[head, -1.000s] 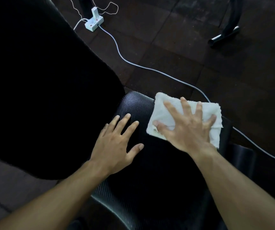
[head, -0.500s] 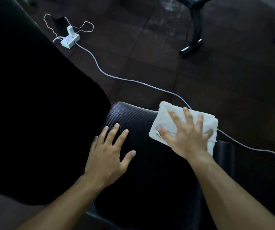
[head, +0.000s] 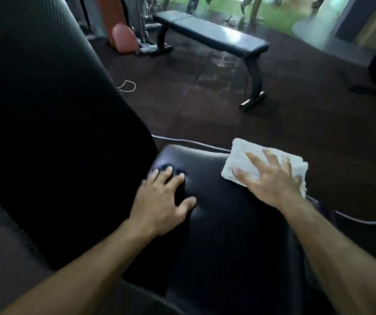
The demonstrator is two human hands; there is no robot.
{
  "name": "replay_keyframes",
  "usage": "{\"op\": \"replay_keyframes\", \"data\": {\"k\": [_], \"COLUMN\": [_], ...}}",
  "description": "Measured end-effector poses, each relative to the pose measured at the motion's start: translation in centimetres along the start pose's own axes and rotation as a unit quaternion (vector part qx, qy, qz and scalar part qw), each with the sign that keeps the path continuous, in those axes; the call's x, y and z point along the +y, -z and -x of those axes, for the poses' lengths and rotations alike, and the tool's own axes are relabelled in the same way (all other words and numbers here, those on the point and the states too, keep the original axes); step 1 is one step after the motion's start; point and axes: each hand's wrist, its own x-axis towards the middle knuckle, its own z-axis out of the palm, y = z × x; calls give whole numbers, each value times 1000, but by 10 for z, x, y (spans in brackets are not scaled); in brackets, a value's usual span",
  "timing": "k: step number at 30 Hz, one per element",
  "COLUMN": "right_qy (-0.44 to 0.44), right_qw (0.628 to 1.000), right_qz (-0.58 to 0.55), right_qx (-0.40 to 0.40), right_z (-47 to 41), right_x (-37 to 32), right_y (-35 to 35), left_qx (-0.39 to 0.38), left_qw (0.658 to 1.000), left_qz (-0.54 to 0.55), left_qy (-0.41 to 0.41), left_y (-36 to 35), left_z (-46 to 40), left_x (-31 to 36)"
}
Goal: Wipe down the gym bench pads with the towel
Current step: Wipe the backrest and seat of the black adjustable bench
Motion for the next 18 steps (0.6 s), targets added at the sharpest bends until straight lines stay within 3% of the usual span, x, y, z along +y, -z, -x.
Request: {"op": "replay_keyframes", "data": {"k": [2, 6, 10, 15, 18], "right_qy": [24, 57, -8, 35, 59], "right_qw": [998, 998, 999, 999, 998], "right_qz": [46, 6, -29, -34, -23], "right_qx": [-19, -9, -18, -9, -2], "right_z": [35, 34, 8, 94, 95], "right_x": [4, 24, 7, 28, 30], "right_y": [-6, -8, 2, -23, -27], "left_qx": [-8, -1, 3, 16, 7], "left_qw": [1000, 1000, 1000, 1000, 1000], "left_qz": [-7, 2, 9, -1, -5], "left_qy": [0, -9, -20, -17, -16], "left_y": [-1, 0, -2, -3, 0], "left_z": [0, -1, -1, 4, 5], "left_x": [-2, -3, -7, -5, -3]}}
